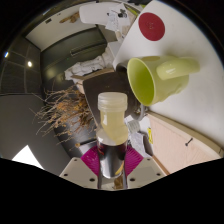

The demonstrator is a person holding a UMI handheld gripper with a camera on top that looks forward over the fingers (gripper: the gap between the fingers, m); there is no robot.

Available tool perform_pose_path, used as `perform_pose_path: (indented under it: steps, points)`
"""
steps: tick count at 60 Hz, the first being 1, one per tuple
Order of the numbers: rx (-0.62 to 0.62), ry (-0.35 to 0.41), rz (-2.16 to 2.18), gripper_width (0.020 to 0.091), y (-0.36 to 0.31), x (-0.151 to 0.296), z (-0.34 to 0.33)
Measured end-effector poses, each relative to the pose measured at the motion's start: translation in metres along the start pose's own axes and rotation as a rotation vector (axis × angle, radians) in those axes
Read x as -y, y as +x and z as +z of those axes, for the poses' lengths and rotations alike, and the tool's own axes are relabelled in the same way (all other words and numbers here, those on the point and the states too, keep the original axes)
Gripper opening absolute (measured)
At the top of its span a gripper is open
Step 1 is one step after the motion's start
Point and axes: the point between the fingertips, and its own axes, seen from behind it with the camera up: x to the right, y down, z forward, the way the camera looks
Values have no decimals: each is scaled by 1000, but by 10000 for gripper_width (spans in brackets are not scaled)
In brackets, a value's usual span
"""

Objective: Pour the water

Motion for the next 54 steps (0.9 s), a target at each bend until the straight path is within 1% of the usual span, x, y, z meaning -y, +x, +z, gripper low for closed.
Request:
perform_pose_path:
  steps: [7,15,21,25,29,31,38,42,49,54]
  points:
    - [-33,-28,-109,280,-5,-4,1]
    - [-56,-44,-423,280,-35,-6,-2]
    - [-52,-22,-746,282,-75,7,-12]
    - [-67,23,-972,283,-96,19,-13]
    - [-75,69,-1162,283,-118,37,-19]
    - [-74,95,-1249,284,-128,54,-28]
    - [-174,200,-1531,284,-139,109,-39]
    - [-242,235,-1647,285,-134,146,-47]
    - [-375,247,-1772,284,-104,201,-60]
    - [-458,229,-1804,285,-78,230,-64]
